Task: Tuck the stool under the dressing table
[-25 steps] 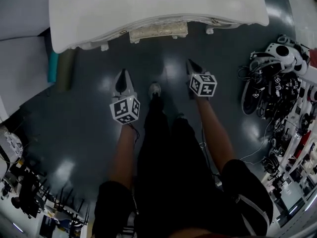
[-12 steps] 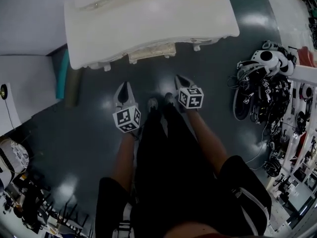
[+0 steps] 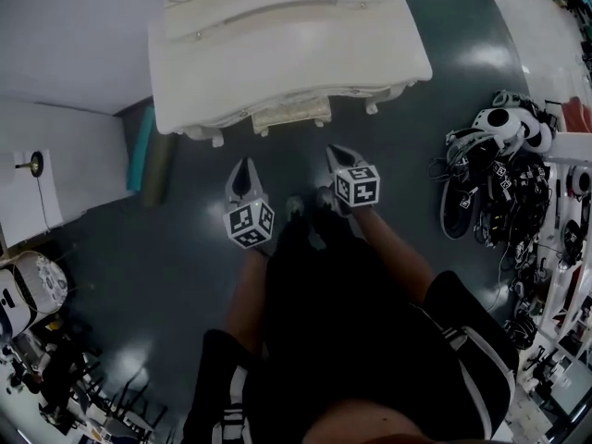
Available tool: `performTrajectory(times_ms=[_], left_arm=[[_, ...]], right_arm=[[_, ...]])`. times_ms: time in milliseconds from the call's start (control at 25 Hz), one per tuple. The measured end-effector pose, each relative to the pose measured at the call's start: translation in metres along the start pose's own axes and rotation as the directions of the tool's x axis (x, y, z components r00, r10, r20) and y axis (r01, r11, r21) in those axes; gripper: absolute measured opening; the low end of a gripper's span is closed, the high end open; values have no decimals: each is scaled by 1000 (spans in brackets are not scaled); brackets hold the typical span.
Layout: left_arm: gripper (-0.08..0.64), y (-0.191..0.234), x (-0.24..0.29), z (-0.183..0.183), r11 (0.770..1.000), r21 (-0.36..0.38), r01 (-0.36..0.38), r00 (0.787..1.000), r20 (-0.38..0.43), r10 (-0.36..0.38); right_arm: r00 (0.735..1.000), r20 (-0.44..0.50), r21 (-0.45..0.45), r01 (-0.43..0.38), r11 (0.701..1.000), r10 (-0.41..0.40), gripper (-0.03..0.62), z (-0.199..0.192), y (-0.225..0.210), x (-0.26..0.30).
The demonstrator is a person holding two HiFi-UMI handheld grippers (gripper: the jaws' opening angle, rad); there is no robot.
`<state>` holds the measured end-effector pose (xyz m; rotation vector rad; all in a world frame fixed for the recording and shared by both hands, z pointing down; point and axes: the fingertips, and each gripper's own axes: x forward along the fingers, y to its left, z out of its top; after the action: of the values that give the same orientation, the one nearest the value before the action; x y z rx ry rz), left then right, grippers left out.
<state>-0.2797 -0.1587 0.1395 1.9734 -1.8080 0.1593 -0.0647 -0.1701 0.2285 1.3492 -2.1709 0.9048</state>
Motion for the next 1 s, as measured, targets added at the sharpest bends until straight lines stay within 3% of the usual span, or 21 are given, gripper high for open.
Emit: performTrajectory(times_ms=[440,1000], left_arm=[[8,-29,-21,20,999,28,36,999,22,-37],[8,-58,-32,21,993,47,108,994,30,-109]], right_arm=[[998,49,-68,-23,997,26,-3,17,6,-33],[991,120,-119,-38,992,53,-3,43,10,-59]])
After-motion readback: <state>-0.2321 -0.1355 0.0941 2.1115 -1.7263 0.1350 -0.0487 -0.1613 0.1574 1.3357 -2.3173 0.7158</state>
